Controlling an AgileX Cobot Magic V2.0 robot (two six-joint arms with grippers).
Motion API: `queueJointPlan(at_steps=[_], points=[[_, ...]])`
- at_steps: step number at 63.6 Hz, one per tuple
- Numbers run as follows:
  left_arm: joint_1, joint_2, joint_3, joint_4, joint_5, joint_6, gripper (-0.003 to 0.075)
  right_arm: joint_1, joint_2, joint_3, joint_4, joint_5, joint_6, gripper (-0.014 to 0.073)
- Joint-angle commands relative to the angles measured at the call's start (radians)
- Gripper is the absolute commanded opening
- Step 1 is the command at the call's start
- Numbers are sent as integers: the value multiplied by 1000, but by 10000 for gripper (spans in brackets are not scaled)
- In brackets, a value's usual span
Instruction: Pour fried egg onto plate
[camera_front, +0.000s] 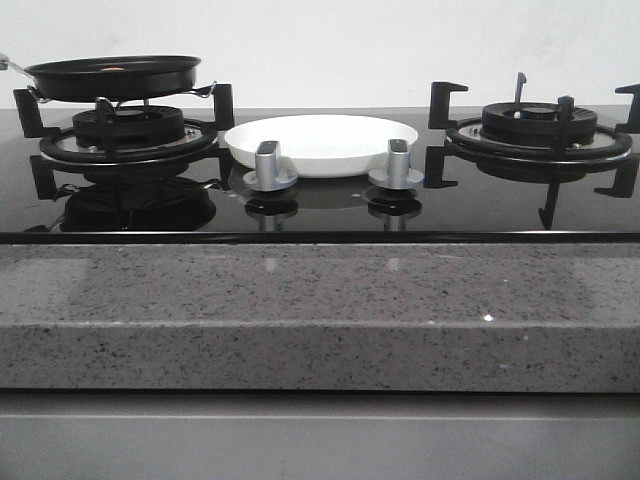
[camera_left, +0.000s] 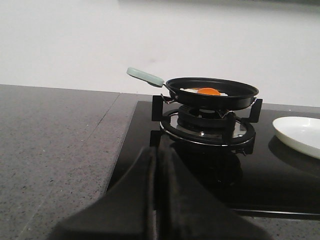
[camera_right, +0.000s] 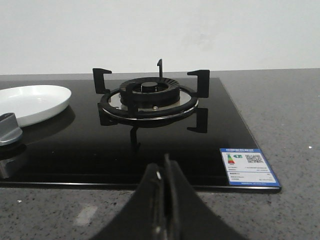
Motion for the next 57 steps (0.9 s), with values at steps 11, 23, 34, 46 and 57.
queueJointPlan(at_steps=[11, 23, 34, 46, 57], points=[[-4, -17, 5, -5, -78, -9, -20, -6, -17, -4, -12, -90, -1, -68], [-4, -17, 5, -5, -78, -9, -20, -6, -17, -4, -12, -90, -1, -68], [-4, -17, 5, -5, -82, -9, -20, -6, -17, -4, -12, -90, -1, -68], [-4, -17, 5, -5, -84, -9, -20, -6, -17, -4, -12, -90, -1, -68], [-4, -17, 5, -5, -88, -9, -20, -6, -17, -4, -12, -94, -1, -68]])
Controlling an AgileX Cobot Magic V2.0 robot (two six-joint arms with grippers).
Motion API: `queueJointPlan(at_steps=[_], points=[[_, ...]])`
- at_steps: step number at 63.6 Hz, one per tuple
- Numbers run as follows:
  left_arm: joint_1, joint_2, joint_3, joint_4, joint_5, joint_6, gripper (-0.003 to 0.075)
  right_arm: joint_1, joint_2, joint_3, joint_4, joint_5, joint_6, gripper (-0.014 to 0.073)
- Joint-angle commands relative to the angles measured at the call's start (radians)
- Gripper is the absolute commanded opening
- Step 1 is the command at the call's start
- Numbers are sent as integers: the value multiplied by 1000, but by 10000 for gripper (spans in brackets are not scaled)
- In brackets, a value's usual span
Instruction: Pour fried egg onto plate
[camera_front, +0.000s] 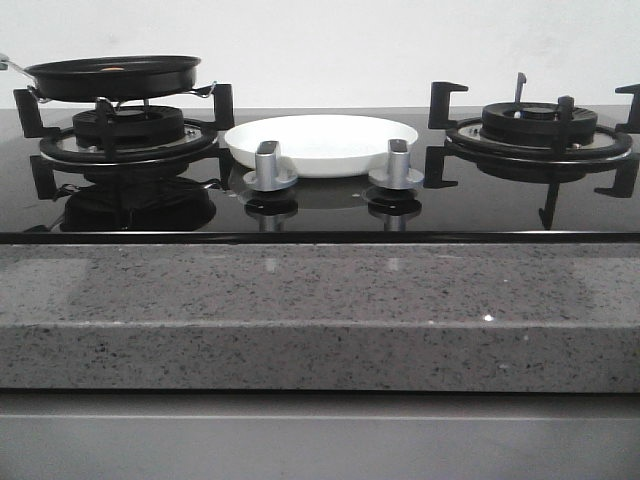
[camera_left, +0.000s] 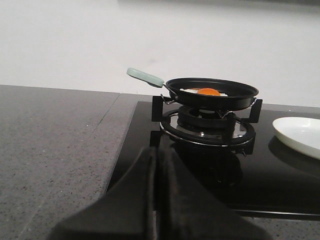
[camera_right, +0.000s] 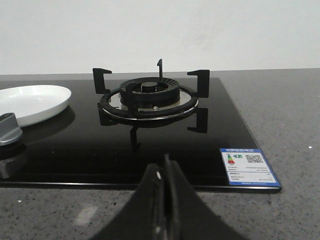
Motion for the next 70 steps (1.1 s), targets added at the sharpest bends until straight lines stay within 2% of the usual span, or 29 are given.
queueJointPlan(at_steps=[1, 11, 19, 41, 54, 70], points=[[-4, -17, 5, -5, -92, -9, -20, -6, -17, -4, -12, -95, -1, -68], [-4, -17, -14, -5, -111, -9, -20, -6, -17, -12, -12, -91, -1, -68], [-4, -16, -82, -5, -75, -9, -20, -6, -17, -76, -12, -45, -1, -68], [-4, -3, -359, -5, 148, -9, -20, -6, 39, -358, -12, 170, -1, -68], [-4, 119, -539, -5, 247, -9, -20, -6, 177, -524, -12, 259, -1, -68], [-4, 376, -730, -5, 402, -9, -20, -6, 361, -690, -12, 395, -1, -68]])
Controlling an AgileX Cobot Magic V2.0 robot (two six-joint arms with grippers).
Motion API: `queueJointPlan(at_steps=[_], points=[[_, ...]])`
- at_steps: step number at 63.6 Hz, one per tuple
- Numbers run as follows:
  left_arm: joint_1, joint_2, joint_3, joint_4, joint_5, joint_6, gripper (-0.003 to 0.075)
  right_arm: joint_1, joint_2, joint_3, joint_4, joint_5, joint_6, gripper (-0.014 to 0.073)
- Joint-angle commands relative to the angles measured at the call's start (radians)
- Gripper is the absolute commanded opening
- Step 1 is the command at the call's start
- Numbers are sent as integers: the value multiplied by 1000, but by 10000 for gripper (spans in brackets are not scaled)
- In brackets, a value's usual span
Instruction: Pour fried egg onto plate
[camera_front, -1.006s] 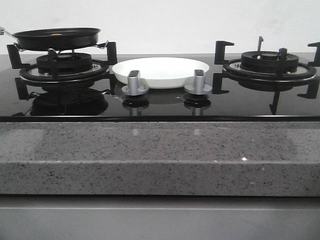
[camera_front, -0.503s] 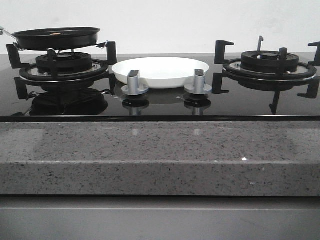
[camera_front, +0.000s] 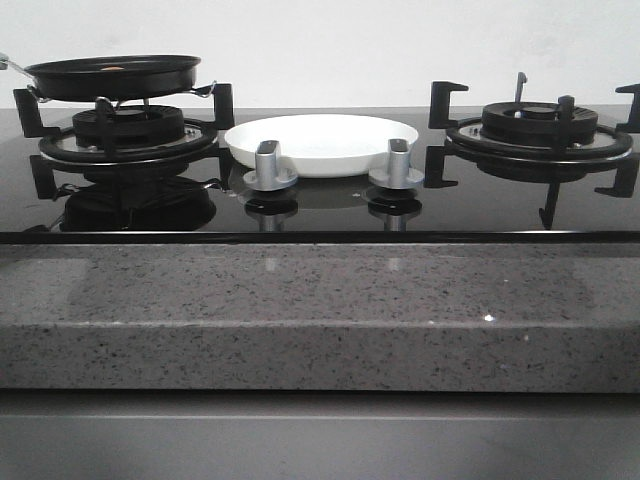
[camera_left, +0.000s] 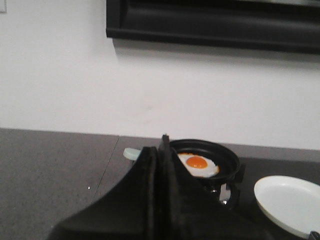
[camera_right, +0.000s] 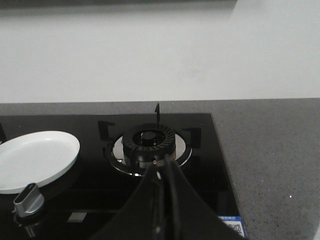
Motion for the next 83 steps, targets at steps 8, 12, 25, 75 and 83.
queueJointPlan(at_steps=[8, 12, 25, 75, 83], points=[[-4, 215, -129, -5, 72, -9, -20, -6, 162, -95, -12, 34, -2, -68], [-4, 262, -129, -5, 72, -9, -20, -6, 203, -95, -12, 46, -2, -68], [-4, 378, -127, -5, 68, -9, -20, -6, 301, -94, -12, 49, -2, -68], [-6, 537, -127, -17, 101, -4, 559, -6, 453, -94, -6, 168, -3, 569], [-8, 537, -127, -60, 103, 7, 524, 14, 475, -99, 46, 170, -36, 569]])
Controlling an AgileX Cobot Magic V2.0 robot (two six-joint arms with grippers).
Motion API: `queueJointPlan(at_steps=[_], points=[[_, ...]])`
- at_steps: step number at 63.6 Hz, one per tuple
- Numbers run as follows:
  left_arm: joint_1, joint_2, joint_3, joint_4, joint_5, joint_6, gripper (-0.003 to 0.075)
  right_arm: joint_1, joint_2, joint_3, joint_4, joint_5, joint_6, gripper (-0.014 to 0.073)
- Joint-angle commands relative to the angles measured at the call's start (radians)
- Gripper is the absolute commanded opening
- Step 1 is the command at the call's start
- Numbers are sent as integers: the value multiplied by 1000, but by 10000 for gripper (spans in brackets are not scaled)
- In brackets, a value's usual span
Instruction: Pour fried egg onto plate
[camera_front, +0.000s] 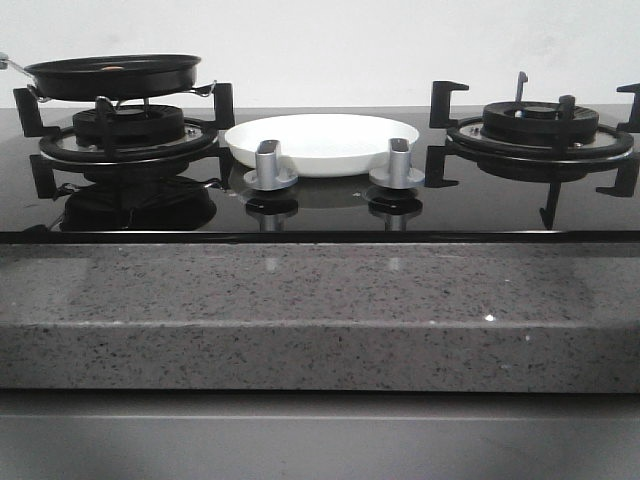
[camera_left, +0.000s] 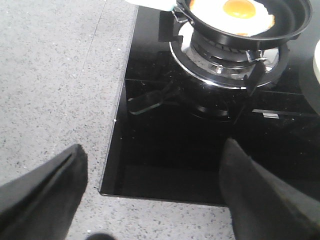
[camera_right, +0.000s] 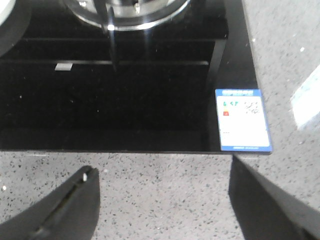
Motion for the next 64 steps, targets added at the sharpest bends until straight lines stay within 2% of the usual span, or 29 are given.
queueJointPlan(at_steps=[1, 8, 15, 33, 56, 64], points=[[-11, -1, -35, -38, -65, 13, 523, 20, 18, -41, 45, -54, -43, 569], [-55, -1, -35, -52, -67, 52, 522, 77, 69, -75, 141, -50, -137, 569], [-123, -1, -35, -56, -69, 52, 522, 140, 140, -139, 201, -50, -177, 569], [-287, -1, -35, -31, -78, 54, 510, 257, 401, -364, 214, -39, -177, 569], [-314, -1, -35, -30, -78, 54, 510, 262, 746, -729, 255, 85, -177, 564], [-314, -1, -35, -30, -78, 54, 510, 261, 852, -845, 254, 141, -177, 479]])
